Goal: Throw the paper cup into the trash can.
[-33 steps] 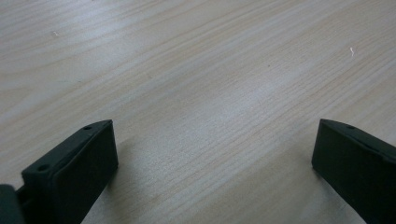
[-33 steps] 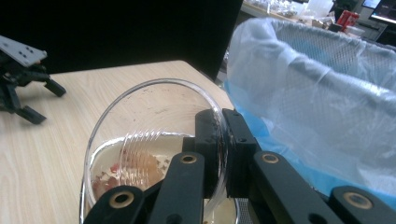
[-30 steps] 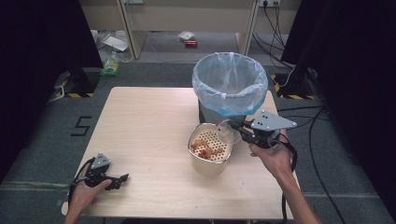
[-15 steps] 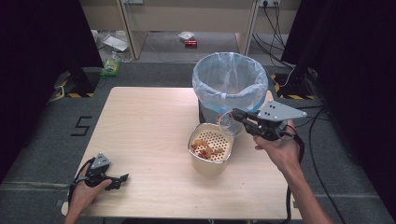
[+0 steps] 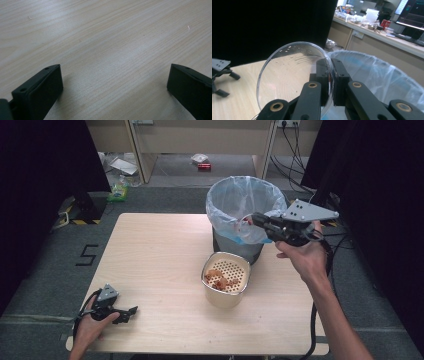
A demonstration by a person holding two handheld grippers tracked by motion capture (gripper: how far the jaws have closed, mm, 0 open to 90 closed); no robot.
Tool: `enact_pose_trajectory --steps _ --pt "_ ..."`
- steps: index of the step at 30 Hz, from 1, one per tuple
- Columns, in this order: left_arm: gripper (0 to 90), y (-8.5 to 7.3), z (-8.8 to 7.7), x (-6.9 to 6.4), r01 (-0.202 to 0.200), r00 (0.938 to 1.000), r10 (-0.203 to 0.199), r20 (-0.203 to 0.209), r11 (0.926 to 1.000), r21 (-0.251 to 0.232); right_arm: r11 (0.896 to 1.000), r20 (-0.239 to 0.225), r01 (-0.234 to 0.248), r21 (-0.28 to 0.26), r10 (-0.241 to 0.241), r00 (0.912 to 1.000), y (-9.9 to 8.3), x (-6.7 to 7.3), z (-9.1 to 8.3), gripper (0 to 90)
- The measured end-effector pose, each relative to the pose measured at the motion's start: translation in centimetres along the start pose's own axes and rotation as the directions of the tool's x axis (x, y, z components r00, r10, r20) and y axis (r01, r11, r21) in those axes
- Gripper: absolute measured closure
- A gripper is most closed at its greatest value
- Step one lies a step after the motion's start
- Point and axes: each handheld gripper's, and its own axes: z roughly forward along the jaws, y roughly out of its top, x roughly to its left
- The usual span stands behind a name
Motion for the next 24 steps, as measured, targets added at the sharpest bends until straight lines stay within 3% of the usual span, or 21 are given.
enact_pose_trajectory --steps 6,9,11,13,15,17,18,20,22,23,24 --pt "0.0 0.0 0.0 0.0 -0.001 1.0 0.001 0.0 1.0 0.001 1.0 0.041 -0.014 -0.012 0.014 0.9991 1.9 -1.8 0.4 86.1" --pt "0.0 0.0 0.0 0.0 0.0 1.0 0.0 0.0 1.0 0.0 0.999 0.092 -0.033 -0.028 0.036 0.9951 2.5 -3.3 1.3 86.1" --pt "0.0 0.0 0.0 0.0 0.0 1.0 0.0 0.0 1.0 0.0 0.998 0.106 -0.049 -0.032 0.052 0.9929 2.4 -3.8 1.6 86.1" --pt "0.0 0.0 0.0 0.0 0.0 1.0 0.0 0.0 1.0 0.0 0.995 0.143 -0.094 -0.042 0.099 0.9847 1.8 -5.4 3.1 86.1" --pt "0.0 0.0 0.0 0.0 0.0 1.0 0.0 0.0 1.0 0.0 0.994 0.153 -0.104 -0.041 0.109 0.9822 1.6 -5.8 3.4 86.1" --pt "0.0 0.0 0.0 0.0 0.0 1.0 0.0 0.0 1.0 0.0 0.988 0.188 -0.146 -0.051 0.153 0.9702 0.9 -7.3 4.4 85.3" --pt "0.0 0.0 0.0 0.0 -0.002 1.0 0.002 0.0 1.0 0.002 0.988 0.188 -0.146 -0.051 0.153 0.9702 0.9 -7.3 4.4 85.3" --pt "0.0 0.0 0.0 0.0 0.0 1.0 0.0 0.0 1.0 0.0 0.981 0.202 -0.183 -0.065 0.192 0.9603 0.4 -8.2 5.1 80.2" --pt "0.0 0.0 0.0 0.0 0.0 1.0 0.0 0.0 1.0 0.0 0.966 0.226 -0.25 -0.073 0.26 0.9388 -0.1 -9.0 5.9 62.2" --pt "0.0 0.0 0.0 0.0 0.0 1.0 0.0 0.0 1.0 0.0 0.961 0.268 -0.262 -0.086 0.276 0.9231 -0.3 -9.4 6.0 58.5" --pt "0.0 0.0 0.0 0.0 0.0 1.0 0.0 0.0 1.0 0.0 0.957 0.267 -0.273 -0.095 0.289 0.9195 -0.4 -9.5 5.9 58.5"
